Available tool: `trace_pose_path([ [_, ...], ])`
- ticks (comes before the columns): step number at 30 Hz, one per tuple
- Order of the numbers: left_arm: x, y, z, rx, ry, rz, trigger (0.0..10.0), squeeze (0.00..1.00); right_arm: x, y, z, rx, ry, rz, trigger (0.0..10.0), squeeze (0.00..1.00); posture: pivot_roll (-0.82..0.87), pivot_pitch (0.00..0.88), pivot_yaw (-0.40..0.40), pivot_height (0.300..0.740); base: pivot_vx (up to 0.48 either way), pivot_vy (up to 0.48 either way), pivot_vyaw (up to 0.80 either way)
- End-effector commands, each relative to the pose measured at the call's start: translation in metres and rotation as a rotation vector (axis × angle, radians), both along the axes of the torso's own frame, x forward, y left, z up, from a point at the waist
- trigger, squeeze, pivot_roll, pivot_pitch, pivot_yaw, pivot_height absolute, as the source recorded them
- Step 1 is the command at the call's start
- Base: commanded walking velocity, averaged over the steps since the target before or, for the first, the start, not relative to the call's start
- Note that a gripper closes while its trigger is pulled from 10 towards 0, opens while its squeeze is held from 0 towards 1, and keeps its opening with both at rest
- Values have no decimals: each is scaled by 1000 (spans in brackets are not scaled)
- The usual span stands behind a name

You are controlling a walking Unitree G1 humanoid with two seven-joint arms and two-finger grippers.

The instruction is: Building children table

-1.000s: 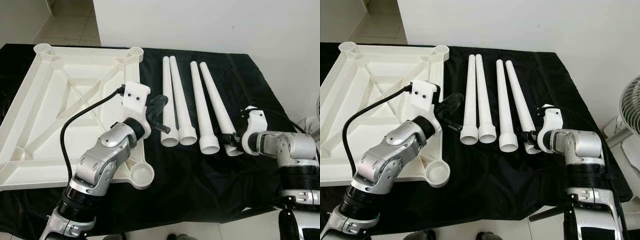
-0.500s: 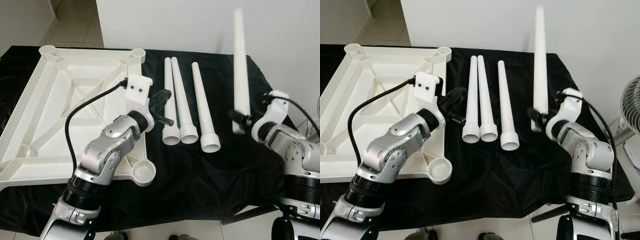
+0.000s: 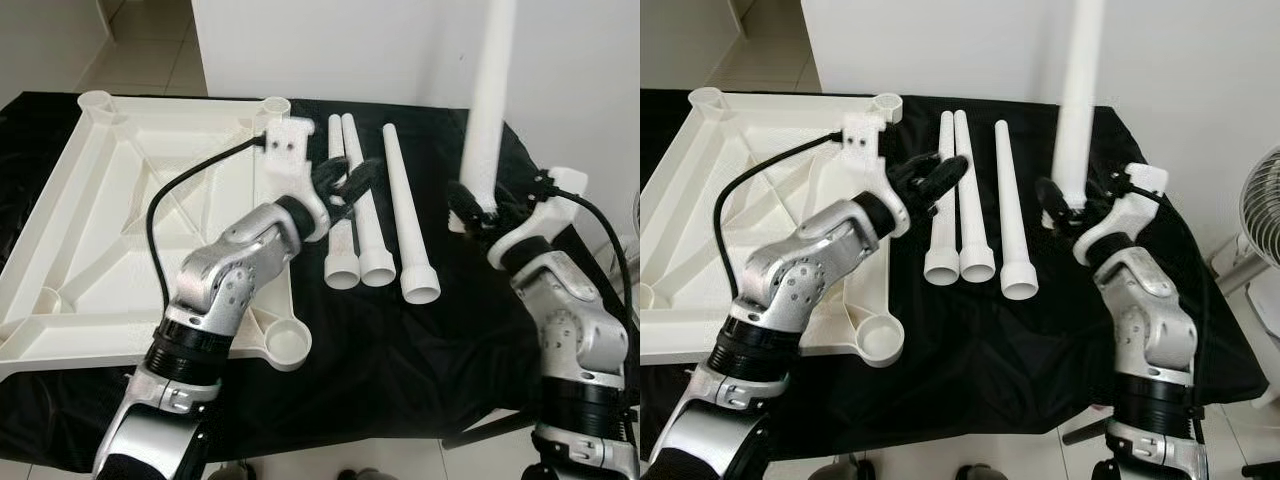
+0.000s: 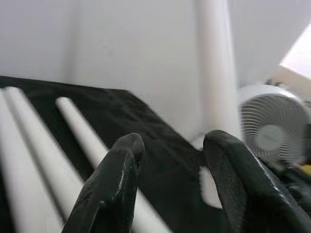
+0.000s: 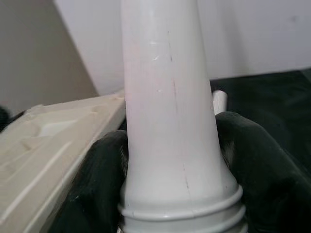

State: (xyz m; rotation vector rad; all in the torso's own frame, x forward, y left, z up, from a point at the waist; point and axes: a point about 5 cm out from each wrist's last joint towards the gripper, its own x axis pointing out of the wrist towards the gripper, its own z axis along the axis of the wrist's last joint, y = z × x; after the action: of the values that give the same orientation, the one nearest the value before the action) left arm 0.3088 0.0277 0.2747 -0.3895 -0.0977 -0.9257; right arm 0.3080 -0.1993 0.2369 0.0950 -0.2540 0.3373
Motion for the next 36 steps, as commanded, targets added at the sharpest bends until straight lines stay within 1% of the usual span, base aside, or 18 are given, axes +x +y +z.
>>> trace_pose_path([
  [1, -21, -11, 15, -44, -138, -364, 10000, 0, -4, 5, 1, -24, -40, 38, 10000, 0, -26, 103, -10, 740, 0, 0, 0],
  [5, -27, -16, 24, -73, -137, -445, 10000, 0, -6, 10, -3, -60, -57, 65, 10000, 0, -25, 101, -13, 740, 0, 0, 0],
  [6, -31, -18, 28, -91, -146, -485, 10000, 0, -5, 12, -5, -75, -56, 78, 10000, 0, -22, 102, -17, 740, 0, 0, 0],
  [7, -31, -18, 28, -91, -146, -485, 10000, 0, -5, 12, -5, -75, -56, 78, 10000, 0, -22, 102, -17, 740, 0, 0, 0],
  [9, -36, -20, 35, -109, -168, -531, 10000, 0, -5, 14, -9, -101, -55, 92, 10000, 0, -19, 101, -20, 740, 0, 0, 0],
  [10, -36, -22, 36, -103, -162, -555, 10000, 0, -5, 16, -10, -117, -62, 101, 10000, 0, -15, 100, -24, 740, 0, 0, 0],
  [12, -36, -23, 37, -97, -154, -570, 10000, 0, -5, 17, -11, -127, -69, 107, 10000, 0, -15, 100, -24, 740, 0, 0, 0],
  [13, -35, -24, 37, -91, -150, -574, 10000, 1000, -6, 19, -12, -133, -75, 121, 10000, 0, -15, 98, -24, 740, 0, 0, 0],
  [18, -30, -29, 35, -53, -136, -563, 10000, 1000, -8, 27, -11, -150, -99, 169, 10000, 0, -15, 94, -22, 740, 0, 0, 0],
  [23, -27, -29, 34, -46, -107, -566, 10000, 1000, -9, 29, -11, -160, -114, 185, 10000, 0, -15, 92, -20, 740, 0, 0, 0],
  [25, -21, -31, 28, -1, -86, -516, 10000, 1000, -9, 31, -12, -169, -127, 191, 10000, 0, -17, 90, -17, 740, 0, 0, 0],
  [27, -21, -31, 28, -1, -86, -516, 10000, 1000, -9, 31, -12, -169, -127, 191, 10000, 0, -17, 90, -17, 740, 0, 0, 0],
  [28, -16, -32, 26, 23, -85, -476, 10000, 0, -10, 32, -12, -171, -133, 197, 10000, 0, -18, 90, -13, 740, 0, 0, 0],
  [29, -16, -32, 26, 23, -85, -476, 10000, 0, -10, 32, -12, -171, -133, 197, 10000, 0, -18, 90, -13, 740, 0, 0, 0],
  [33, 3, -30, 30, 30, -50, -369, 10000, 0, -15, 37, -14, -193, -146, 231, 10000, 0, -19, 88, -6, 740, 0, 0, 0],
  [34, 7, -29, 32, 32, -48, -349, 10000, 0, -16, 38, -15, -197, -148, 236, 10000, 0, -19, 88, -6, 740, 0, 0, 0],
  [35, 7, -29, 32, 32, -48, -349, 10000, 0, -16, 38, -15, -197, -148, 236, 10000, 0, -19, 88, -6, 740, 0, 0, 0],
  [36, 11, -28, 34, 26, -39, -330, 10000, 0, -17, 40, -16, -201, -146, 247, 10000, 0, -19, 88, -6, 740, 0, 0, 0],
])
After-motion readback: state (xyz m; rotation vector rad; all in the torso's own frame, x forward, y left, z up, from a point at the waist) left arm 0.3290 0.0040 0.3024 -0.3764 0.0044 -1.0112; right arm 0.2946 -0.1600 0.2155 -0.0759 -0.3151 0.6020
